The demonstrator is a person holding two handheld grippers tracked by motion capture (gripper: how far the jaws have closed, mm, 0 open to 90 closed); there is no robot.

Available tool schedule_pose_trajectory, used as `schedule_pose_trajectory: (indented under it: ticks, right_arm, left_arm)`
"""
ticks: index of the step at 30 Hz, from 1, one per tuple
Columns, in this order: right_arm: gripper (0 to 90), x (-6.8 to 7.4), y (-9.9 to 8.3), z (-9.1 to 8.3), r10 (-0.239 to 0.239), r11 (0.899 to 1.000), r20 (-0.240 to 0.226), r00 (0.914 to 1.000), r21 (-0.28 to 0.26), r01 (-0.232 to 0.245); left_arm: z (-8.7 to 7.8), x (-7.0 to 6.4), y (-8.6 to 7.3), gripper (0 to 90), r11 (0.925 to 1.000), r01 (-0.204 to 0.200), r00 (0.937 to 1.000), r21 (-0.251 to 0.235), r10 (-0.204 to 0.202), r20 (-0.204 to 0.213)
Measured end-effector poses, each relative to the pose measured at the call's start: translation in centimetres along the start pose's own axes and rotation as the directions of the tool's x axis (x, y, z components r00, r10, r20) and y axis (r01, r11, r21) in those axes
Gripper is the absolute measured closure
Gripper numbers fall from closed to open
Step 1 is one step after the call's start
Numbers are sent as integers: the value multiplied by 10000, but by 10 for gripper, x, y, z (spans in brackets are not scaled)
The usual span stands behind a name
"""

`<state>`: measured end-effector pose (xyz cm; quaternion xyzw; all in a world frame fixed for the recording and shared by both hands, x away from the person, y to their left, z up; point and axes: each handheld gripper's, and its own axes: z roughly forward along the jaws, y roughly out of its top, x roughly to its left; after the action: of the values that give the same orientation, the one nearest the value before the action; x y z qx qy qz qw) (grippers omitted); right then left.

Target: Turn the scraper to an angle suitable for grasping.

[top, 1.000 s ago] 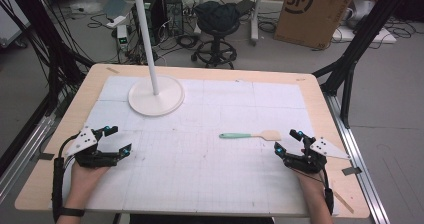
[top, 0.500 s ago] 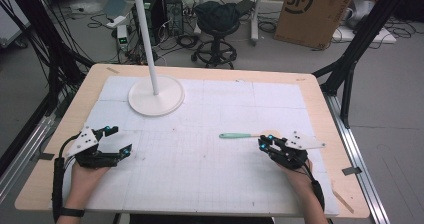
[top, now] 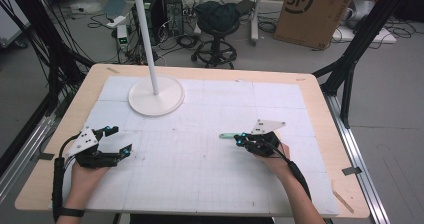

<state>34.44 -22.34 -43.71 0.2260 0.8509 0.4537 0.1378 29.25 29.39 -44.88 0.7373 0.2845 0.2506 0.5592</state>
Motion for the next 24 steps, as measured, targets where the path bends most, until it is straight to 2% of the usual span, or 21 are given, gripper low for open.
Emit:
schedule_pose_trajectory:
  ticks: [5, 7, 11, 13, 15, 16, 18, 20, 22, 23, 24]
  right_arm:
    - [899, -2, 10, 25, -373, 9956, -364, 9986, 847, 402]
    - [900, -5, 12, 35, -396, 9885, -307, 9987, 1445, 436]
    - [900, -11, 17, 41, -405, 9870, -213, 9990, 1546, 433]
    - [900, -17, 18, 44, -393, 9877, 17, 9992, 1516, 386]
    - [900, -27, 21, 49, -69, 9873, 295, 9995, 1586, 22]
    - [900, -27, 21, 49, -69, 9873, 295, 9995, 1586, 22]
    - [900, -33, 25, 52, -192, 9851, 749, 9970, 1721, 60]
    - [900, -40, 26, 55, 202, 9848, 879, 9959, 1702, -350]
    - [900, -46, 28, 57, 273, 9821, 1283, 9914, 1815, -505]
    - [900, -53, 30, 59, 420, 9797, 1635, 9856, 1870, -728]
    - [900, -53, 30, 59, 420, 9797, 1635, 9856, 1870, -728]
  left_arm:
    - [0, 0, 0, 175, 10000, -45, 10000, 10, 45, -2]
    - [0, 0, 0, 174, 10000, -53, 10000, 15, 53, -5]
    - [0, 0, 0, 174, 10000, -29, 10000, 0, 29, 2]
    - [0, 0, 0, 175, 10000, -25, 10000, -6, 25, 13]
    - [0, 0, 0, 175, 10000, -32, 10000, -6, 32, 12]
    - [0, 0, 0, 175, 10000, -44, 10000, 7, 44, 17]
    - [0, 0, 0, 175, 10000, -39, 10000, 5, 39, 13]
    - [0, 0, 0, 175, 10000, -38, 10000, 2, 38, 15]
    - [0, 0, 0, 175, 10000, -38, 10000, 7, 38, 14]
    - [0, 0, 0, 175, 10000, -41, 10000, 4, 41, 2]
    - [0, 0, 0, 175, 10000, -37, 10000, -3, 37, 2]
